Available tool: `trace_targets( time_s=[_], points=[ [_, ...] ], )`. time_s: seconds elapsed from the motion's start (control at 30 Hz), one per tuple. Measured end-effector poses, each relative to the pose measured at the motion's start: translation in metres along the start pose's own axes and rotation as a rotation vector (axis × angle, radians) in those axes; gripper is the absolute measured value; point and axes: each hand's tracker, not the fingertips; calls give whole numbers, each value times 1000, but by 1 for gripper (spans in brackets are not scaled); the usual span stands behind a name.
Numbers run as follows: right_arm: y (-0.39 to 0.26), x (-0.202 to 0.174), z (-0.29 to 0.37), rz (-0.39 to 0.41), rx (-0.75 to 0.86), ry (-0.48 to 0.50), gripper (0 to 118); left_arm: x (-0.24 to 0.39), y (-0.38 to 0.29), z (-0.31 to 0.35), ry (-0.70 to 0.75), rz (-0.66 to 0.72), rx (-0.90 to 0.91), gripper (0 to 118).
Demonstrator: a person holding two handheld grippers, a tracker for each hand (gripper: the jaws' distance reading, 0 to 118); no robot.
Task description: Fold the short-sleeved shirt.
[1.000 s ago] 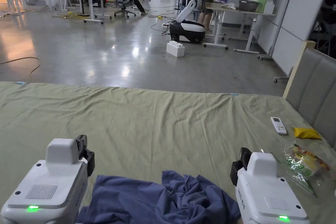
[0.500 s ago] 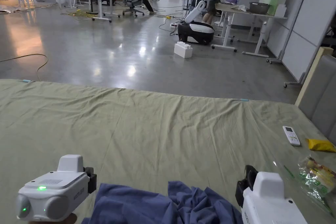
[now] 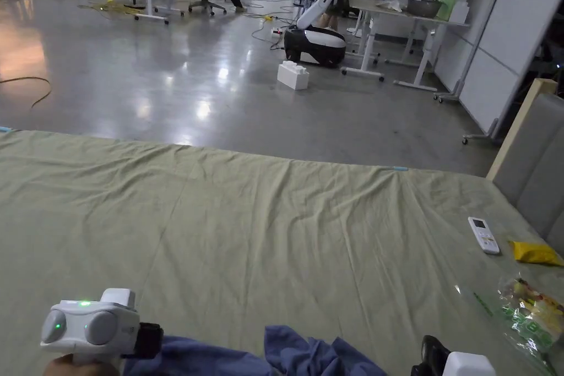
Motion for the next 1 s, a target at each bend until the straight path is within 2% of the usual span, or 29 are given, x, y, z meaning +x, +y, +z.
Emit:
trace_targets(
  time_s=[0.07,0.17,0.2,0.3,0.4,0.43,0.47,0.53,0.6,0.7,0.73,0.77,0.9,0.93,1.0],
  points=[
    [-4,3,-3,2,-19,-11,0,-1,-6,-12,37,-11,-41,83],
    [-11,6,-8,3,-41,-19,0,5,-10,-9,39,-9,15,77],
    [-13,7,-10,2,-46,-20,0,10,-10,-9,53,-24,18,72],
    [-16,7,-14,-9,-74,-19,0,25,-14,-5,55,-137,44,41],
    [-19,9,-22,-22,-107,-8,0,28,-14,-1,40,-134,48,31],
    [-20,10,-26,-19,-121,-7,0,27,-13,0,31,-134,47,15],
    [-20,11,-29,-18,-139,-3,1,26,-13,2,20,-131,46,9],
    [-23,20,-43,-29,-193,40,2,22,-12,8,-11,-121,59,5],
    [-26,25,-59,14,-278,45,11,20,-12,20,-21,-101,97,5],
    [-38,37,-85,20,-409,83,49,16,-17,45,-55,-66,173,5],
    [-43,39,-93,15,-439,75,65,14,-18,52,-56,-57,188,5],
    [-48,40,-98,10,-451,57,72,14,-20,58,-52,-55,197,5],
    [-73,33,-126,75,-579,106,73,13,-30,73,-29,-117,231,5],
    [-80,28,-131,98,-622,121,67,14,-34,76,-14,-122,230,5],
    [-95,18,-137,140,-686,156,46,14,-39,81,-9,-110,232,5]
  ],
)
